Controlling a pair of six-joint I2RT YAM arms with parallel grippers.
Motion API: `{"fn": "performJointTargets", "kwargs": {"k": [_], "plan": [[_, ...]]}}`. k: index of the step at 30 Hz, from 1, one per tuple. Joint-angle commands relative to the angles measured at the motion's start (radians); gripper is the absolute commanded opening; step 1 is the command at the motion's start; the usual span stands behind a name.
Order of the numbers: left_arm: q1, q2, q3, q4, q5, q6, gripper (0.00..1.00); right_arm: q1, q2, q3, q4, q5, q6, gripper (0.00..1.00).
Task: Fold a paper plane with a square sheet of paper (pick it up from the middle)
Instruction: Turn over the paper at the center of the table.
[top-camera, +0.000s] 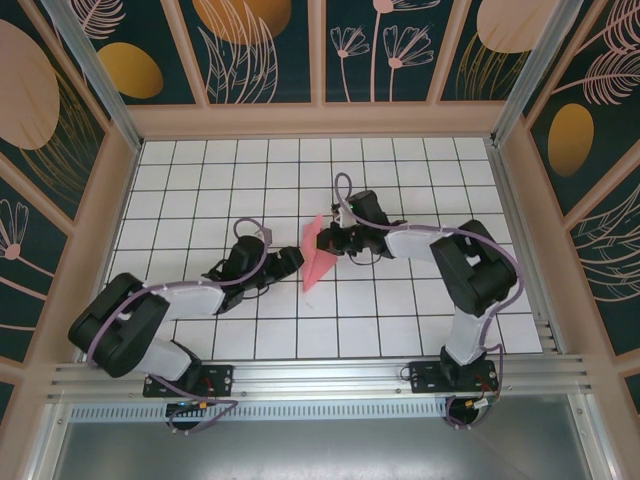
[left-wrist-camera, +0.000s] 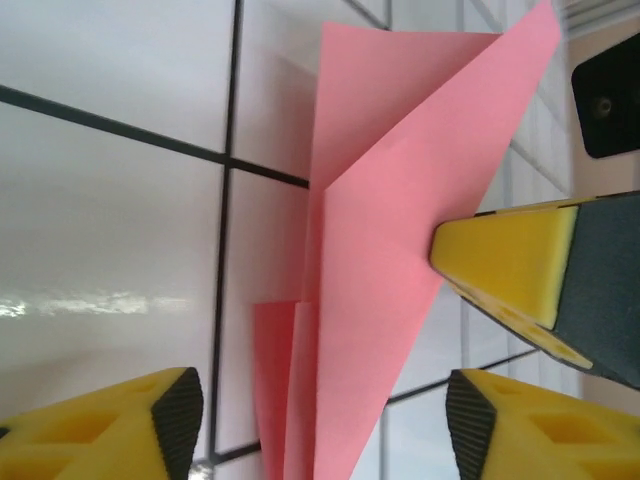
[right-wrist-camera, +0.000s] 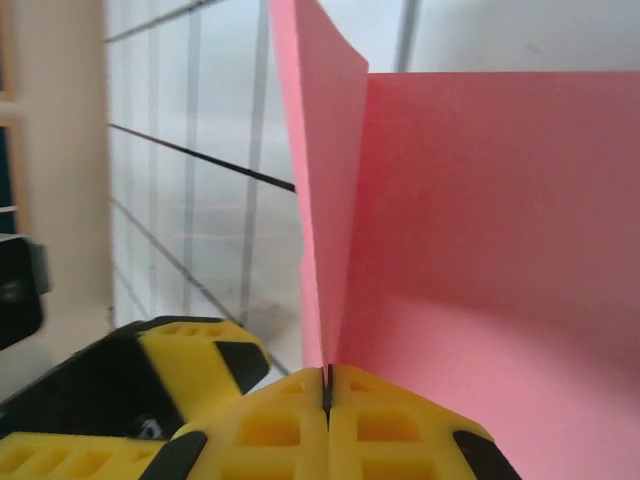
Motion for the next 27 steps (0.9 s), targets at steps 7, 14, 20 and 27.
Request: {"fn": "performJointTargets", "kwargs": {"k": [7, 14, 20, 27], "plan": [[0.015, -0.139, -0.056, 0.232, 0.186, -0.049, 0.95, -0.058, -0.170, -0.010, 0.114, -0.215, 0.028, 0.01], [0.015, -0.099, -0.059, 0.388, 0.260, -0.106, 0.90, -0.058, -0.179, -0.014, 0.202, -0.303, 0.119, 0.02], [0.015, -0.072, -0.060, 0.476, 0.272, -0.126, 0.75, -0.058, -0.180, -0.012, 0.231, -0.337, 0.157, 0.02], [0.017, -0.072, -0.069, 0.514, 0.239, -0.121, 0.45, -0.069, -0.178, -0.019, 0.228, -0.344, 0.161, 0.02]]}}
